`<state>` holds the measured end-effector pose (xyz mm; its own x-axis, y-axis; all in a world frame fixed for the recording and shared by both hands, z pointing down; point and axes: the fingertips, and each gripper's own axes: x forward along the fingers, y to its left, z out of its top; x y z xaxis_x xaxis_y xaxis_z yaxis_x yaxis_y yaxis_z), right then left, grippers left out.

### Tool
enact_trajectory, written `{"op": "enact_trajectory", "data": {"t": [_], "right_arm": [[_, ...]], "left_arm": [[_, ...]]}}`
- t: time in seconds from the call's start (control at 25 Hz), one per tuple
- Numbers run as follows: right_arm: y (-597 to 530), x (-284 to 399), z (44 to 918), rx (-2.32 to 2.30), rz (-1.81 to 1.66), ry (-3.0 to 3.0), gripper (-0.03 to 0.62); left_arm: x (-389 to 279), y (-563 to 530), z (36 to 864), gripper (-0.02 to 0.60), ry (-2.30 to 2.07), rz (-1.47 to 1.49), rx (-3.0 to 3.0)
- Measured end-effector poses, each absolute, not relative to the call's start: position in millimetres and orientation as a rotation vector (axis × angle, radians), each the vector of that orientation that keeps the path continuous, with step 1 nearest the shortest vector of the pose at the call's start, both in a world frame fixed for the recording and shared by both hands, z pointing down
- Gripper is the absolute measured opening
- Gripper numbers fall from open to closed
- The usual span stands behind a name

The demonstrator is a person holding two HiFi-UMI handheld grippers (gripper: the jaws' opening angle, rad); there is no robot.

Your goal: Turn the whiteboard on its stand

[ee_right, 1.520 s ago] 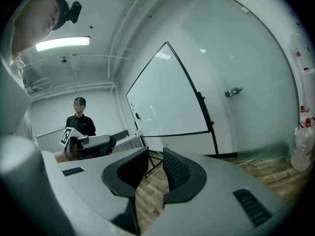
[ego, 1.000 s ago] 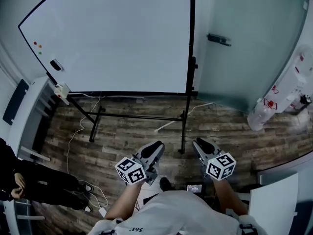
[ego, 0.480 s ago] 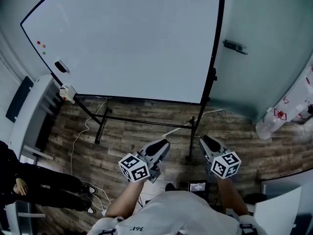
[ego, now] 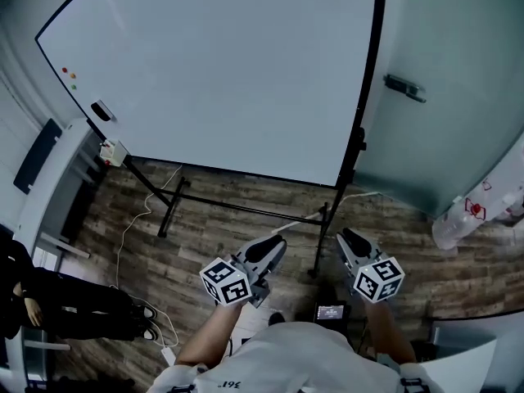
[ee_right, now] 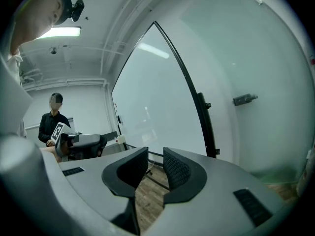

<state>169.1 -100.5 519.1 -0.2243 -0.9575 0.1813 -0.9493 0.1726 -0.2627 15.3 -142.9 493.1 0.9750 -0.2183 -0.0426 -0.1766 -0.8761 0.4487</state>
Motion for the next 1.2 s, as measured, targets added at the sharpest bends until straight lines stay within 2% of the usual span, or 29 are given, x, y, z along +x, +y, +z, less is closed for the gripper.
{"op": "enact_trajectory", "data": {"t": [0.44,0.72,0.92,1.2], "right_arm": [[-156,273,508,-1.835,-0.45,2.577,0.097],[-170,309,511,-1.746,-0.463,2.659,0.11],[-179,306,515,-1.699,-0.483,2.694,0.149],[-199,289,507,-1.736,-0.471,2.649,0.156]], "left_arm": [[119,-174,489,0.058,-0.439,-0.197,2.623],[160,-183,491,0.058,-0.528,-0.2,2.613],[160,-188,495,0.058,-0.563,-0.189,2.6],[133,-212,488,0.061,-0.566,-0.176,2.615]]}}
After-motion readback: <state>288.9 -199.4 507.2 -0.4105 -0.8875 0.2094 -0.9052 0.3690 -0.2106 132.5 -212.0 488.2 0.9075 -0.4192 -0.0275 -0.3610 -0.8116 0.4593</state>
